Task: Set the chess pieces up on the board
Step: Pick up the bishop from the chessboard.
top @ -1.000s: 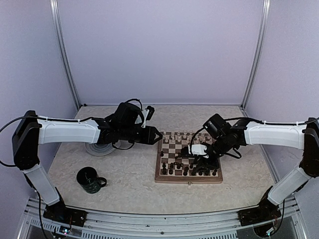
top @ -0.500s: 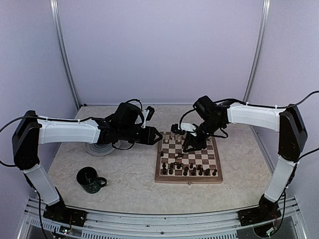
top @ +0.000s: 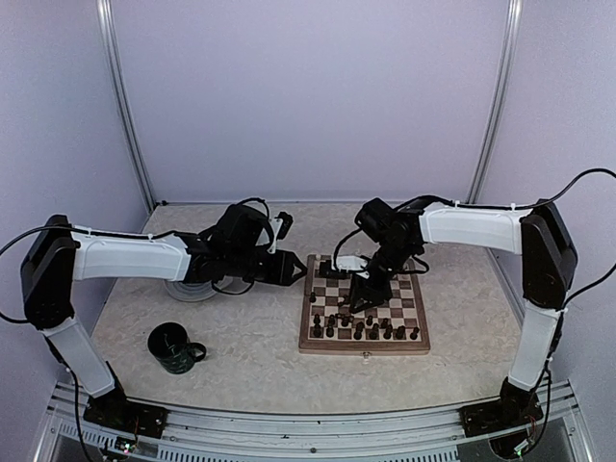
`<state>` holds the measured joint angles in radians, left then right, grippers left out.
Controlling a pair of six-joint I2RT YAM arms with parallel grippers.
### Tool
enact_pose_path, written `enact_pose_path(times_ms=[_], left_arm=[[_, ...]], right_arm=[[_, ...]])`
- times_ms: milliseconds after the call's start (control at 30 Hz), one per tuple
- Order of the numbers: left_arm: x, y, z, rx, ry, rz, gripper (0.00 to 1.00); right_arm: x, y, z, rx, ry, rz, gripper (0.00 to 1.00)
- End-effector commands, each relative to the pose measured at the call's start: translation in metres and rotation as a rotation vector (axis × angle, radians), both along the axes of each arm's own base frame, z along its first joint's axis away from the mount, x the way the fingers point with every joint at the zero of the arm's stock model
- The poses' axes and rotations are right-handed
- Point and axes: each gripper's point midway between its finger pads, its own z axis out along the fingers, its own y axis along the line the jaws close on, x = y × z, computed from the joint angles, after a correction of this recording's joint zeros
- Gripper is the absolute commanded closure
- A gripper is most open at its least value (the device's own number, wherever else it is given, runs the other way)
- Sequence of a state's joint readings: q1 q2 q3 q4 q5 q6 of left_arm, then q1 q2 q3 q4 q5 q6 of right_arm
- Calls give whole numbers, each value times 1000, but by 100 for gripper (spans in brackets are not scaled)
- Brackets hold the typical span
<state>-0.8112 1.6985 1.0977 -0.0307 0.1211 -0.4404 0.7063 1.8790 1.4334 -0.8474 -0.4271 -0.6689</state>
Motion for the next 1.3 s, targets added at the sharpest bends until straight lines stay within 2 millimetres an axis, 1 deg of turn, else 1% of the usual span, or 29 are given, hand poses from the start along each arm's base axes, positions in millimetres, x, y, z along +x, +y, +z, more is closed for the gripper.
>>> enact_pose_path(times_ms=[0, 133, 200, 300, 633, 867, 1100, 1267], left_arm=[[5, 12, 17, -23, -46, 42, 59], [12, 34, 7, -25, -4, 125, 59], [17, 41, 10, -59, -12, 155, 59], [18, 48, 12, -72, -9, 172, 59], [18, 47, 11, -70, -8, 165, 59], [19, 50, 9, -66, -8, 170, 59], [18, 49, 8, -70, -3, 167, 59], [18, 48, 7, -74, -1, 164, 59]], right_arm=[[-6, 1, -13, -59, 13, 30, 66], [-8, 1, -19, -88, 5, 43, 66], [-8, 1, -22, -98, 5, 47, 66], [-9, 1, -25, -113, 1, 51, 66], [-4, 5, -33, -144, -17, 55, 68], [-2, 3, -41, -177, -28, 57, 70], [0, 2, -44, -180, -43, 59, 77], [0, 2, -49, -184, -48, 61, 78]])
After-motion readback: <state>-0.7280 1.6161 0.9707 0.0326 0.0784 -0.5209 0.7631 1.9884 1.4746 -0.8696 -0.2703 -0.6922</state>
